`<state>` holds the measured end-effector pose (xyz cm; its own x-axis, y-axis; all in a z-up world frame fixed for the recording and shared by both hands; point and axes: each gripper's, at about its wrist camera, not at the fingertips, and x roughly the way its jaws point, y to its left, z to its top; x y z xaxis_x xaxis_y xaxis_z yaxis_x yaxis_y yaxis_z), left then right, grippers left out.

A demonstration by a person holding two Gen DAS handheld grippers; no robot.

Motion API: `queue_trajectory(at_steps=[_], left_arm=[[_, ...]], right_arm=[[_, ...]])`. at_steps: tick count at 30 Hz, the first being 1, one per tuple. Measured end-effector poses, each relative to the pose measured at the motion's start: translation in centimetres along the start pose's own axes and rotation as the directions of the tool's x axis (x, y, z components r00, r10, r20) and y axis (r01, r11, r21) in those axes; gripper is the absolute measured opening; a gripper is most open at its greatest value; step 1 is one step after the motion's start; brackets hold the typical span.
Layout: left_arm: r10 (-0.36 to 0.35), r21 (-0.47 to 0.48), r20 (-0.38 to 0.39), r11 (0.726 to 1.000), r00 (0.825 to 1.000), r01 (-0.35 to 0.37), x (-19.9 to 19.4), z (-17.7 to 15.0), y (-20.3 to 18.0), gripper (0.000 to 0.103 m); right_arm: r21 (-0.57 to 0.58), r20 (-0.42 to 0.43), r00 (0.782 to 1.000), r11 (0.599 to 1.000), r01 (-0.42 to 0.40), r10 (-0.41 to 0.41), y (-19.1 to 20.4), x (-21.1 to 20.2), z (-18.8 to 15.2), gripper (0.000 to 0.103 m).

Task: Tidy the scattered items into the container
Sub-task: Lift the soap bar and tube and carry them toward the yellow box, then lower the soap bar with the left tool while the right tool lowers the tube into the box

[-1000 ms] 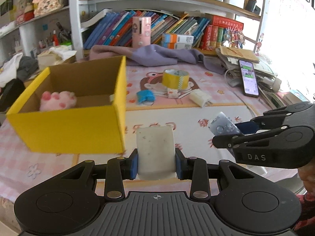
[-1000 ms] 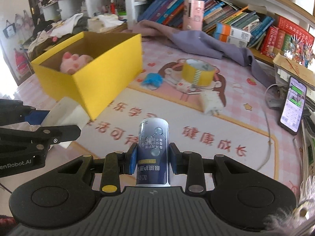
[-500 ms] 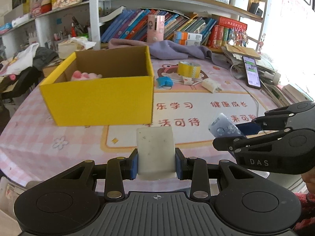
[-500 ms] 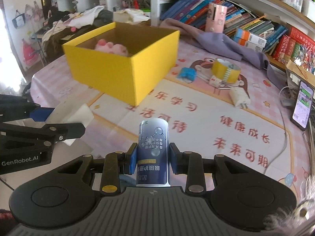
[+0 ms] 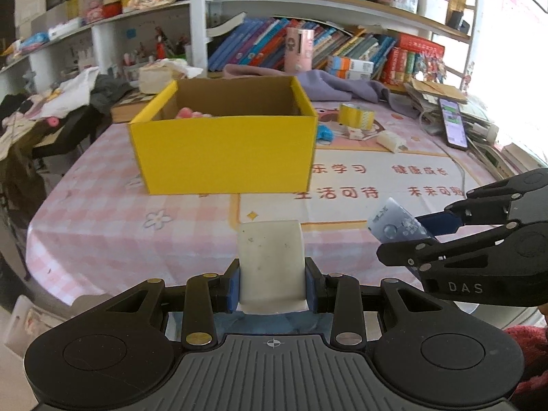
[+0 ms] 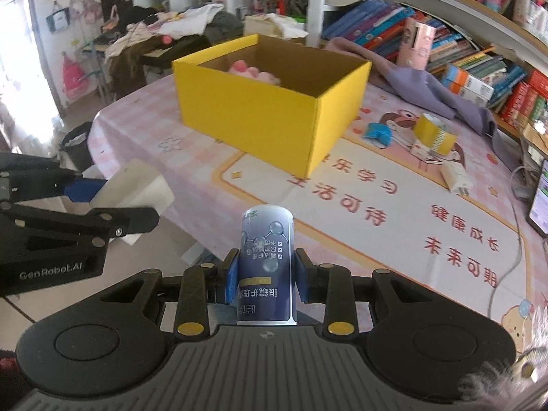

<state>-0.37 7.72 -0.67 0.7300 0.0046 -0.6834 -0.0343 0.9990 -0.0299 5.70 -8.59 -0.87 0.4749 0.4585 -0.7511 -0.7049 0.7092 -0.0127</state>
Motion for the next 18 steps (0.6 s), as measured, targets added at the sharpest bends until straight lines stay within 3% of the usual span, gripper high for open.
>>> queue_trajectory(at_steps=[18], left_arm=[[0.04, -0.065, -0.019, 0.997, 0.999, -0.041, 0.5, 0.1, 2.8, 0.034]], right_arm=[[-0.068, -0.028, 0.996, 0.994, -0.091, 0.089, 2.3, 1.5, 1.4, 0.031]])
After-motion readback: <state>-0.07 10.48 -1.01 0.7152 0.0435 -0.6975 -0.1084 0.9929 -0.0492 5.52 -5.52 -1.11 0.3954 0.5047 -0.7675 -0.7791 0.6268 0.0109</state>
